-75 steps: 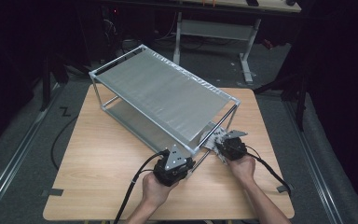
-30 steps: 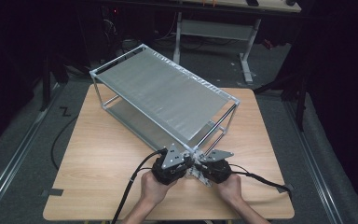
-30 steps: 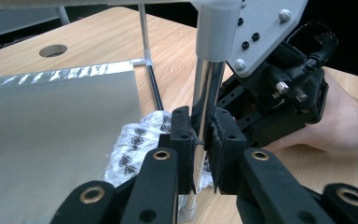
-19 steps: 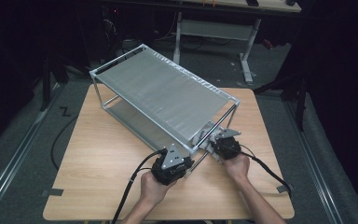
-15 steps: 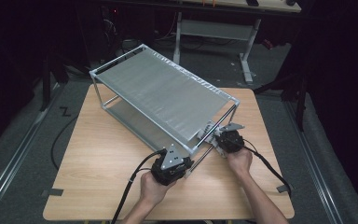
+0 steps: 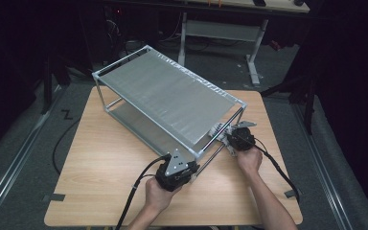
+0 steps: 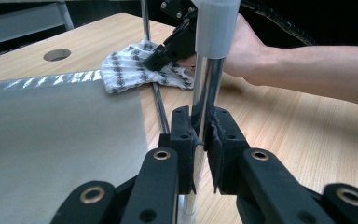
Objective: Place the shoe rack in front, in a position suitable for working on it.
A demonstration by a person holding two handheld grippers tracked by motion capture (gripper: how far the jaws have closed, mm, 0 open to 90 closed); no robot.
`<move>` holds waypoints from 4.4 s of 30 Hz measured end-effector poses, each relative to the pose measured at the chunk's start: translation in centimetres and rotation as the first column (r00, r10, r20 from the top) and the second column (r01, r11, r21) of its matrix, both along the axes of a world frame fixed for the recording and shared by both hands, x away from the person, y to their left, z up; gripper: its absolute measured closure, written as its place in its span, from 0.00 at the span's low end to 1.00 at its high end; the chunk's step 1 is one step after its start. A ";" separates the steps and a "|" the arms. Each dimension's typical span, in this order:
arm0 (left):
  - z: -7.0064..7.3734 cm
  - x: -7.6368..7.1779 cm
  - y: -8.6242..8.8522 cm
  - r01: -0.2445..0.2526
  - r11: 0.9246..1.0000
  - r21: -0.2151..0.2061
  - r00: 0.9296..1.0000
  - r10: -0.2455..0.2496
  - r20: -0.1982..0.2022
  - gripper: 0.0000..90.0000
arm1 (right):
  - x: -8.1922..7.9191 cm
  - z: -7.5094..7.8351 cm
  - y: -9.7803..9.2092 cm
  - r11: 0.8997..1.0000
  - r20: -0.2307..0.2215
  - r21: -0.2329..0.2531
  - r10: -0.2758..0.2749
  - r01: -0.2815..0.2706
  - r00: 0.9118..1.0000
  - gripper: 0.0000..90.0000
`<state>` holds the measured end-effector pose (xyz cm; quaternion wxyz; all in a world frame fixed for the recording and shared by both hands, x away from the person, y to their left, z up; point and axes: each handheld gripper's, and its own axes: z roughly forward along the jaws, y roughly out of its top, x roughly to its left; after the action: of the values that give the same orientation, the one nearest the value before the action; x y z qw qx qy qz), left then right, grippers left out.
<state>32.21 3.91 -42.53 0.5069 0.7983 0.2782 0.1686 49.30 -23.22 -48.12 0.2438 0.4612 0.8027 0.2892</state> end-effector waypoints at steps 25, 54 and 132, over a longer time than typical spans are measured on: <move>0.0 0.1 -0.2 0.001 1.000 0.000 1.000 -0.001 -0.001 0.90 | -12.8 -1.1 5.2 0.917 -0.019 0.107 0.389 -0.385 0.921 0.91; 0.0 0.1 -0.4 0.005 1.000 -0.002 1.000 -0.005 0.003 0.90 | -5.1 -0.5 2.2 0.984 0.015 -0.024 0.178 -0.177 0.984 0.91; -6.3 -0.4 -0.1 -0.041 0.996 0.078 0.994 0.048 -0.096 0.83 | -7.2 9.2 -5.0 0.987 0.099 0.035 0.155 -0.159 0.983 0.91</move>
<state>31.81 3.80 -48.87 0.4583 0.8177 0.3137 0.1512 42.08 -28.20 -38.93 0.2488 0.3872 0.8175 0.3463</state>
